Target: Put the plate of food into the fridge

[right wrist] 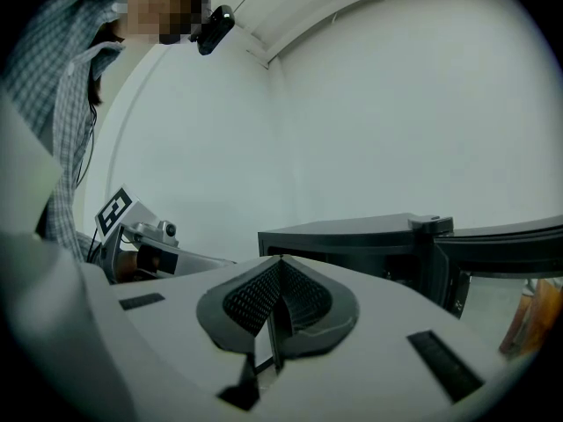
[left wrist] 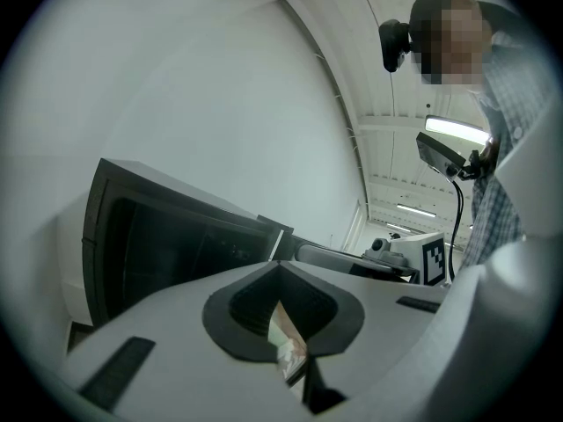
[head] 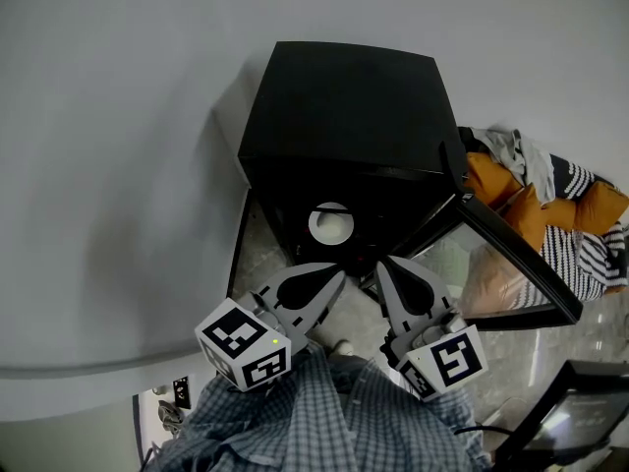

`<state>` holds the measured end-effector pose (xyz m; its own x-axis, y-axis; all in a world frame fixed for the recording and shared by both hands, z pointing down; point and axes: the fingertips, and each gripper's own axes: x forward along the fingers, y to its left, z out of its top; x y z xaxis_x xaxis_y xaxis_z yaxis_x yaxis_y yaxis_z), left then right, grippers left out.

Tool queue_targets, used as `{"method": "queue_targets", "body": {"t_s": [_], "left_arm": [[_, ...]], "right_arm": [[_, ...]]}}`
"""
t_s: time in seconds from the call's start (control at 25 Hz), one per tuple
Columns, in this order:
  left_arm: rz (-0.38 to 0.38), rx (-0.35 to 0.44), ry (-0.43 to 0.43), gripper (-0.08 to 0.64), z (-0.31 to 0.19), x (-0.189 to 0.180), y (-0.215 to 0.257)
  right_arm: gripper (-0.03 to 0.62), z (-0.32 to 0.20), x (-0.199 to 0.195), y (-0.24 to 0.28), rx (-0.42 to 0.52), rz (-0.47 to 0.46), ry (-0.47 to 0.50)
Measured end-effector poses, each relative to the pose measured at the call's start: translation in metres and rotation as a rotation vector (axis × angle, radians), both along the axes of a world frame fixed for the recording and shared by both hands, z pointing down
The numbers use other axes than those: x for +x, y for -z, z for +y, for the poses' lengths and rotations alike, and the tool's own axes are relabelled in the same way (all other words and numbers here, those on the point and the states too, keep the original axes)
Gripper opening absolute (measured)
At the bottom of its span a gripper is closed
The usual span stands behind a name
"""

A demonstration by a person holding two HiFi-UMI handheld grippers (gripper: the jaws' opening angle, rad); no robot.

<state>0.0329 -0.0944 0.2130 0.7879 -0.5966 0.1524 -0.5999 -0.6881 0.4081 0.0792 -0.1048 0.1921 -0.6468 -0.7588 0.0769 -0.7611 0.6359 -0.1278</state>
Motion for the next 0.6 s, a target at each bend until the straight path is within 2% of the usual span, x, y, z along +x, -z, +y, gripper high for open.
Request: {"method": "queue_targets", "body": {"t_s": [0.36, 0.6], "left_arm": [[-0.007, 0.004, -0.005, 0.006, -0.003, 0.001, -0.001], [-0.004, 0.0, -0.011, 0.006, -0.007, 0.005, -0.004]], "right_arm": [[0.008, -0.002, -0.001, -0.003, -0.011, -0.007, 0.008], [0.008, -0.001, 0.005, -0.017, -0.018, 0.046, 0.027]]}}
